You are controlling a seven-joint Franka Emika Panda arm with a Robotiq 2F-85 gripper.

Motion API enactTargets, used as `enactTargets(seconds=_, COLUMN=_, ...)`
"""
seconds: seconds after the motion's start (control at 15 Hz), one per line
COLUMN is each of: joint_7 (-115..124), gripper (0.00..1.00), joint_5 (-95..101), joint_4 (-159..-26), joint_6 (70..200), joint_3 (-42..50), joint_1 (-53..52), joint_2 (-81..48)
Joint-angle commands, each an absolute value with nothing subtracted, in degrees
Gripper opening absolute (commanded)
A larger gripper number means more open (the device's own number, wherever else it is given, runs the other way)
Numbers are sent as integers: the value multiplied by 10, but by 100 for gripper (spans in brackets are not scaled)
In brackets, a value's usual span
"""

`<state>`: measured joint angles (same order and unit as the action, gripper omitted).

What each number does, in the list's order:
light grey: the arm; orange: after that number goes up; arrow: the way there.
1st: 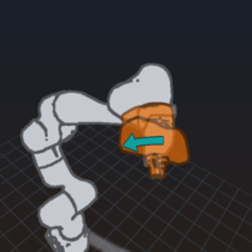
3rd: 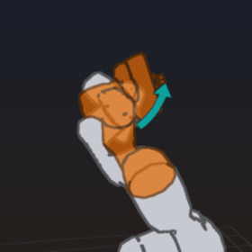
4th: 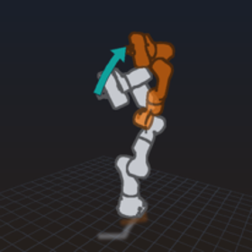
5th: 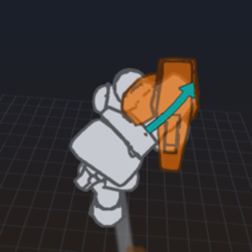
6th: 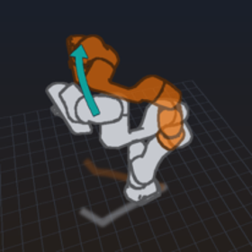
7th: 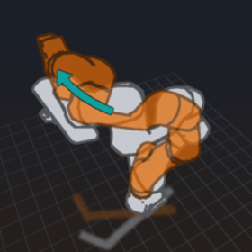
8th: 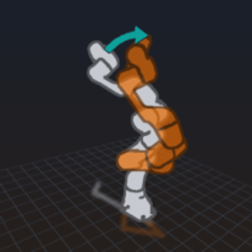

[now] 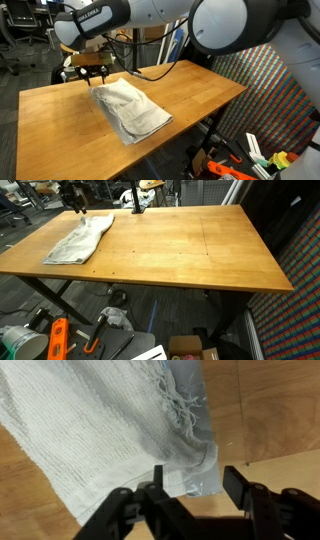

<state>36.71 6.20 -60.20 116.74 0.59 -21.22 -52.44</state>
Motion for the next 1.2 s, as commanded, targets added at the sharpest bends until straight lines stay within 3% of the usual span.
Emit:
enactTargets(seconds=0.0, joint_7=395, gripper=98, joint_5=101, joint_4=-558, joint_6=1132, joint_3=38, joint_1=-239, joint_2=-531)
enactTargets(seconds=0.27, joint_7=391, gripper=100, joint_5=104, joint_4=-510, joint_6=1014, joint_3=35, joint_1=-232, joint_2=-547)
enactTargets(seconds=0.33, joint_7=400, gripper=100, joint_5=106, joint_4=-558, joint_6=1073, joint_3=35, joint_1=-236, joint_2=-527)
enactTargets(seconds=0.8, joint_7=399, gripper=100, joint_5=106, joint_4=-543, joint_6=1029, joint_3=35, joint_1=-234, joint_2=-534)
enactTargets(seconds=1.13, joint_7=486, gripper=100, joint_5=86, joint_4=-399, joint_6=871, joint_3=43, joint_1=-232, joint_2=-602)
